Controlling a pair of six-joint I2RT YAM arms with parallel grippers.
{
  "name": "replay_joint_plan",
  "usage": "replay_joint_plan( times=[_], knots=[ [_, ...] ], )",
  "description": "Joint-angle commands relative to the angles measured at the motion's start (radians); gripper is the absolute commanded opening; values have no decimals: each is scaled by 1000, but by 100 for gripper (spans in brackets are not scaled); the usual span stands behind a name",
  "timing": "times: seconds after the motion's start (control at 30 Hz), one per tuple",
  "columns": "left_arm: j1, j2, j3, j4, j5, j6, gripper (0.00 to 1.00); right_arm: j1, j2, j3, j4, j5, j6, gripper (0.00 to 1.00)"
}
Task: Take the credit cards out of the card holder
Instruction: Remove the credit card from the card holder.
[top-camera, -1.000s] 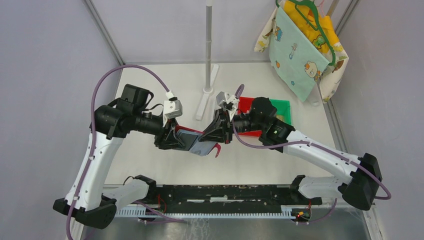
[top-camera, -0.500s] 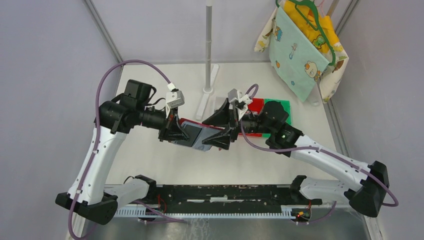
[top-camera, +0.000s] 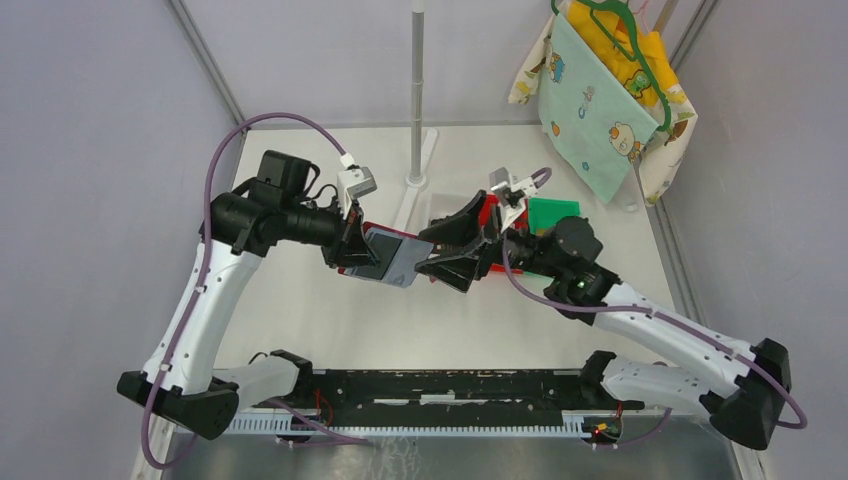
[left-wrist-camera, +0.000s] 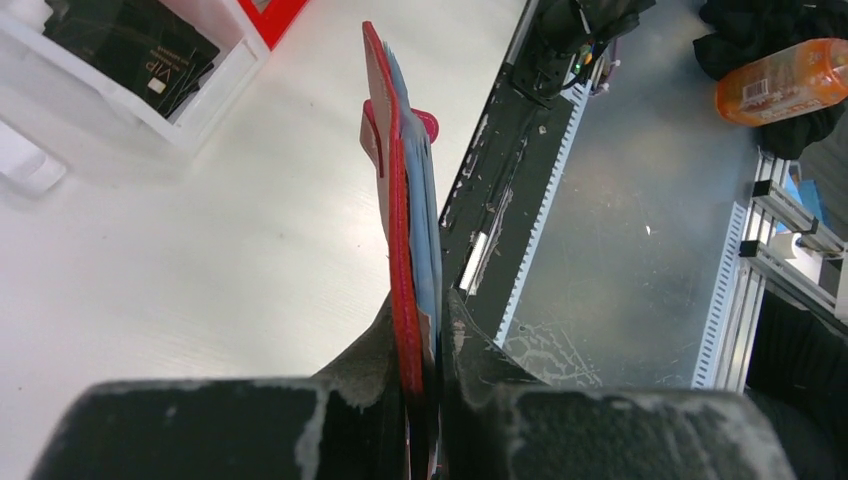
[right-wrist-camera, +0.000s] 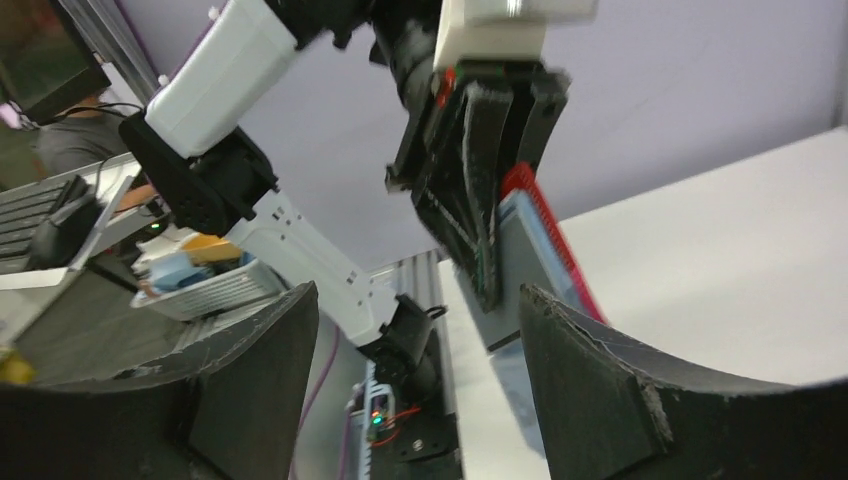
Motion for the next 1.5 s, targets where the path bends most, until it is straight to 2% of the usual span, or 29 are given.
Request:
replay_joint_plan(
  times=[0.0, 0.17, 0.6, 0.9, 1.2, 1.47],
  knots=[
    [-2, 29, 58, -3, -30, -54, 2, 0, 81, -110, 271, -88, 278, 76],
    [1, 67, 88, -71, -18, -34, 2, 3, 158, -184, 442, -98, 418, 73],
    [1, 75, 135, -152, 109, -5, 3, 3, 290, -173, 593, -63, 510, 68],
    [0, 77, 142, -186, 146, 22, 7, 7, 327, -134, 626, -44, 526, 67],
    [-2, 71, 138, -195, 138, 46, 11, 21, 391, -85, 720, -41, 576, 54],
    [0, 75, 114, -176, 60, 55, 13, 23, 428, -65, 853, -26, 651, 41]
  ],
)
